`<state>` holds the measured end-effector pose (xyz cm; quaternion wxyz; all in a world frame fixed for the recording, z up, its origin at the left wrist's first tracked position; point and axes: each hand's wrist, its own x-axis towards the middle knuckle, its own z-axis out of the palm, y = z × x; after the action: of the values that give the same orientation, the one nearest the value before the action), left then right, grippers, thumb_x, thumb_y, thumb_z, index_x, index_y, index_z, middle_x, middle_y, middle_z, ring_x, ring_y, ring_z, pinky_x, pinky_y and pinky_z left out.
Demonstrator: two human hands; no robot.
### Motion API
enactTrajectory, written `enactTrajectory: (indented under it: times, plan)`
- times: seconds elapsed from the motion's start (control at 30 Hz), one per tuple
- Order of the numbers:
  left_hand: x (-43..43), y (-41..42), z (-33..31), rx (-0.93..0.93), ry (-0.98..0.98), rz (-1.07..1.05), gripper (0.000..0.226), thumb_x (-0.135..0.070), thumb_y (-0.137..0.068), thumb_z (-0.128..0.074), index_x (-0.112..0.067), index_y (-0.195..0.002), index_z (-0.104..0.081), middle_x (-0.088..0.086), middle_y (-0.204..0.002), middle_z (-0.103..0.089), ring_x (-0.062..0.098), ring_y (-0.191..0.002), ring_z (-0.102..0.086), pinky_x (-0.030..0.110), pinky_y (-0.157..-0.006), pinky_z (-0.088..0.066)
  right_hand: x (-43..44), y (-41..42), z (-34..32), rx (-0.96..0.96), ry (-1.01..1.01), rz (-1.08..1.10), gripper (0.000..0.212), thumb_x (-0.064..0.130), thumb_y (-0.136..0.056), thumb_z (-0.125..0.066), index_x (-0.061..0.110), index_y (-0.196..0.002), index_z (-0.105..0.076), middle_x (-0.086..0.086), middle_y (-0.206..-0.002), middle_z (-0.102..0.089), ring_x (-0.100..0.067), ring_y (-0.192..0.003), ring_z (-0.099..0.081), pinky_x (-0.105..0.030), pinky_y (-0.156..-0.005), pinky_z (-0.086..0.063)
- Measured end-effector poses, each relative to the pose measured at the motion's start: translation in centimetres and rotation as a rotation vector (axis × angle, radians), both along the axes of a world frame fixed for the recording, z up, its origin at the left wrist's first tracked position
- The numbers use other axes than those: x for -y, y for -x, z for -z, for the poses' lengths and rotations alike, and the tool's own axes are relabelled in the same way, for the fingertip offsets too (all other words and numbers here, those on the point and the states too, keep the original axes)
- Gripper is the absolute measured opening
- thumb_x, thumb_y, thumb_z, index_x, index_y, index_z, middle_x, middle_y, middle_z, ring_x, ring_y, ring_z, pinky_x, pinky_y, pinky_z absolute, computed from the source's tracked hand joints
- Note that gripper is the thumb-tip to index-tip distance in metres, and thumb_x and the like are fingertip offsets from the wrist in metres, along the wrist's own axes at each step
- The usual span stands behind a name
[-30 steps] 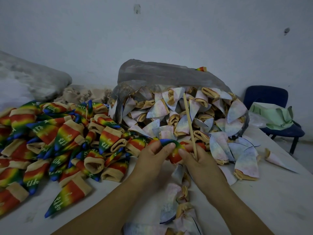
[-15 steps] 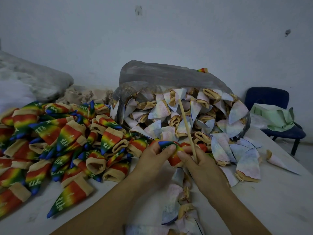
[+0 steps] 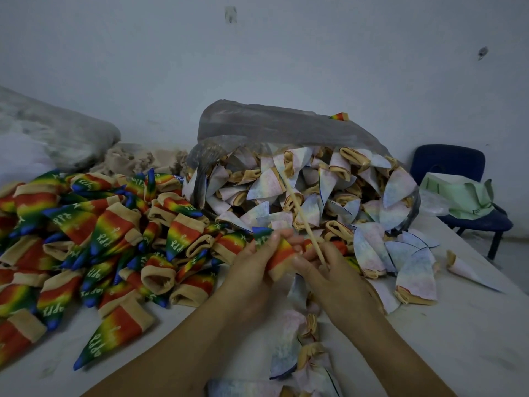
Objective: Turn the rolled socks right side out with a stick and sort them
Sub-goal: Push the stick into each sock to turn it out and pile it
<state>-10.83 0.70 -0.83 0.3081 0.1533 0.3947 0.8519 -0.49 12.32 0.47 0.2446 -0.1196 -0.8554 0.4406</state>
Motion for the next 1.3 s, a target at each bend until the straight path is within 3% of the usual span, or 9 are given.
enactTrajectory:
  times: [0.1, 0.23, 0.47, 0.57, 0.7, 0.8, 0.9, 1.13, 1.3]
  plan:
    - [1.0, 1.7, -0.5, 0.226, -0.141, -0.015, 0.036, -0.024, -0.103, -0.041, -0.001, -0.125, -0.059, 0.017, -0.117, -0.071, 0.025, -0.103, -0.072, 0.032, -0.071, -0.061, -1.7, -0.7, -0.1, 0.018, -0.203, 0.024, 0.039, 0.069, -0.082, -0.028, 0.036, -0.079, -0.049, 0.011, -0.070, -0.056, -0.004, -0.066, -0.054, -0.033, -0.063, -0.046]
    - [2.2, 3.0, -0.4, 0.377, -0.279, -0.049, 0.042, -0.029, -0.106, -0.034, -0.001, -0.131, -0.055, 0.018, -0.121, -0.069, 0.029, -0.104, -0.071, 0.039, -0.073, -0.062, -3.5, -1.5, -0.6, 0.070, -0.570, 0.065, 0.047, 0.065, -0.083, -0.018, 0.034, -0.074, -0.052, 0.008, -0.068, -0.053, -0.004, -0.068, -0.050, -0.022, -0.055, -0.037]
    - [1.9, 3.1, -0.3, 0.368, -0.289, -0.067, 0.042, -0.030, -0.107, -0.034, -0.002, -0.131, -0.054, 0.018, -0.120, -0.069, 0.029, -0.103, -0.071, 0.038, -0.073, -0.062, -3.9, -1.3, -0.4, 0.087, -0.756, 0.155, 0.040, 0.060, -0.086, -0.034, 0.035, -0.080, -0.063, 0.013, -0.071, -0.057, -0.003, -0.074, -0.043, -0.016, -0.052, -0.028]
    - [1.2, 2.0, -0.3, 0.175, -0.105, -0.057, 0.036, -0.026, -0.104, -0.040, -0.006, -0.130, -0.055, 0.011, -0.119, -0.071, 0.023, -0.108, -0.070, 0.032, -0.075, -0.061, -3.1, -0.6, -0.1, 0.067, -0.745, 0.154, 0.034, 0.047, -0.094, -0.043, 0.025, -0.084, -0.066, 0.006, -0.075, -0.062, -0.014, -0.075, -0.053, -0.031, -0.060, -0.044]
    - [0.1, 0.6, 0.2, -0.006, 0.033, -0.029, 0.039, -0.027, -0.095, -0.052, -0.005, -0.127, -0.057, 0.014, -0.119, -0.071, 0.025, -0.111, -0.068, 0.034, -0.085, -0.059, -2.2, -0.1, 0.1, 0.051, -0.664, 0.087, 0.062, 0.058, -0.091, -0.021, 0.016, -0.087, -0.066, -0.002, -0.077, -0.063, -0.022, -0.074, -0.057, -0.043, -0.068, -0.047]
    - [0.2, 0.5, 0.9, -0.154, 0.283, -0.138, 0.048, -0.053, -0.086, -0.061, -0.013, -0.111, -0.070, 0.015, -0.110, -0.073, 0.029, -0.105, -0.070, 0.045, -0.094, -0.055, -2.6, -0.5, 0.1, 0.054, -0.724, 0.135, 0.042, 0.055, -0.093, -0.036, 0.023, -0.084, -0.062, 0.006, -0.076, -0.059, -0.017, -0.077, -0.054, -0.039, -0.066, -0.046]
    - [0.6, 0.7, 1.3, -0.465, 0.549, -0.218, 0.072, -0.079, -0.081, -0.041, -0.017, -0.086, -0.076, 0.005, -0.083, -0.076, 0.014, -0.078, -0.071, 0.041, -0.088, -0.052, -3.2, -0.9, -0.1, 0.056, -0.734, 0.137, 0.028, 0.047, -0.093, -0.043, 0.026, -0.083, -0.059, 0.007, -0.077, -0.057, -0.015, -0.079, -0.051, -0.031, -0.063, -0.039]
    - [0.7, 1.1, 1.3, -0.427, 0.359, -0.245, 0.078, -0.080, -0.080, -0.042, -0.009, -0.084, -0.074, 0.019, -0.089, -0.072, 0.022, -0.074, -0.059, 0.046, -0.082, -0.046, -3.4, -1.4, -0.3, 0.027, -0.710, 0.219, 0.027, 0.045, -0.093, -0.046, 0.029, -0.073, -0.055, 0.009, -0.059, -0.050, -0.007, -0.056, -0.046, -0.012, -0.047, -0.023]
    - [-0.1, 0.3, 1.3, -0.487, 0.262, -0.268, 0.055, -0.059, -0.091, -0.040, -0.022, -0.074, -0.077, 0.006, -0.077, -0.074, 0.011, -0.065, -0.066, 0.022, -0.068, -0.054, -2.9, -0.8, 0.0, 0.046, -0.354, 0.260, 0.025, 0.046, -0.093, -0.047, 0.029, -0.086, -0.063, 0.012, -0.061, -0.057, -0.002, -0.058, -0.051, -0.027, -0.052, -0.037]
